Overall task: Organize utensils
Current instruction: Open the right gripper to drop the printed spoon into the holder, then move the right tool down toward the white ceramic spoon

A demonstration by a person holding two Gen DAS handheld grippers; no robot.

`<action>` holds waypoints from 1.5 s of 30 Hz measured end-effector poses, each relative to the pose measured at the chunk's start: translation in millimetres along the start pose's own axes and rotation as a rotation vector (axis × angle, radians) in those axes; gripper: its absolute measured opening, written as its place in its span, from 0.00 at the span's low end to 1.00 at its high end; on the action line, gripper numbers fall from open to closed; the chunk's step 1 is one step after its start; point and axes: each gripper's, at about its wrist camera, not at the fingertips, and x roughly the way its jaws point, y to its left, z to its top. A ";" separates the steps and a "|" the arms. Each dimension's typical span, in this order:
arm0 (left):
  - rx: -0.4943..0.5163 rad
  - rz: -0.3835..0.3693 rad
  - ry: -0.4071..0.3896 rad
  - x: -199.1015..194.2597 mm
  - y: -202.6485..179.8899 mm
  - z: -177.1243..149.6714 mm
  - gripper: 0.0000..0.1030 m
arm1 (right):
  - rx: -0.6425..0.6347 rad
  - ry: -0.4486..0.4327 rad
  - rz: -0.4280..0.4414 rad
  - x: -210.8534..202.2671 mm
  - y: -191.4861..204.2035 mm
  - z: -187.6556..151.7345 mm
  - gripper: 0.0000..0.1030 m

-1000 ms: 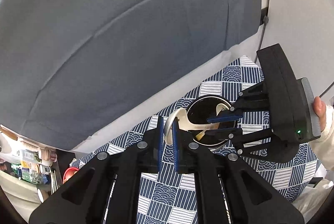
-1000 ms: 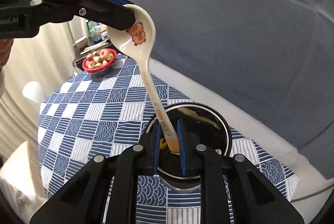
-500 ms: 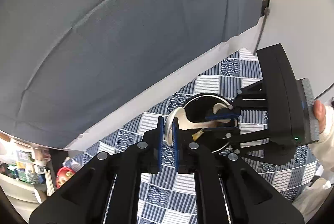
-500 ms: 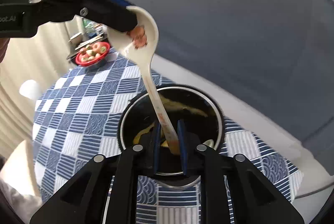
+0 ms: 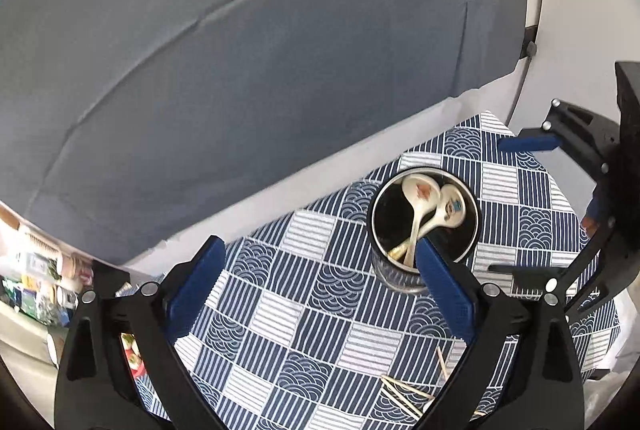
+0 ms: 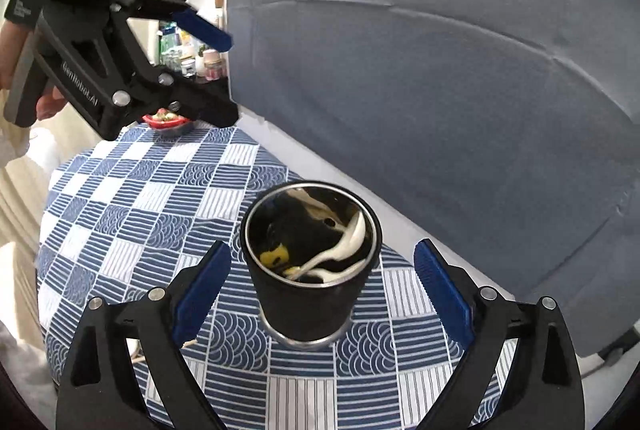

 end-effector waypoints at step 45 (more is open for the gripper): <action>0.063 -0.313 0.134 67.9 -18.0 -171.8 0.93 | 0.102 0.386 -0.016 3.0 123.9 -98.0 0.87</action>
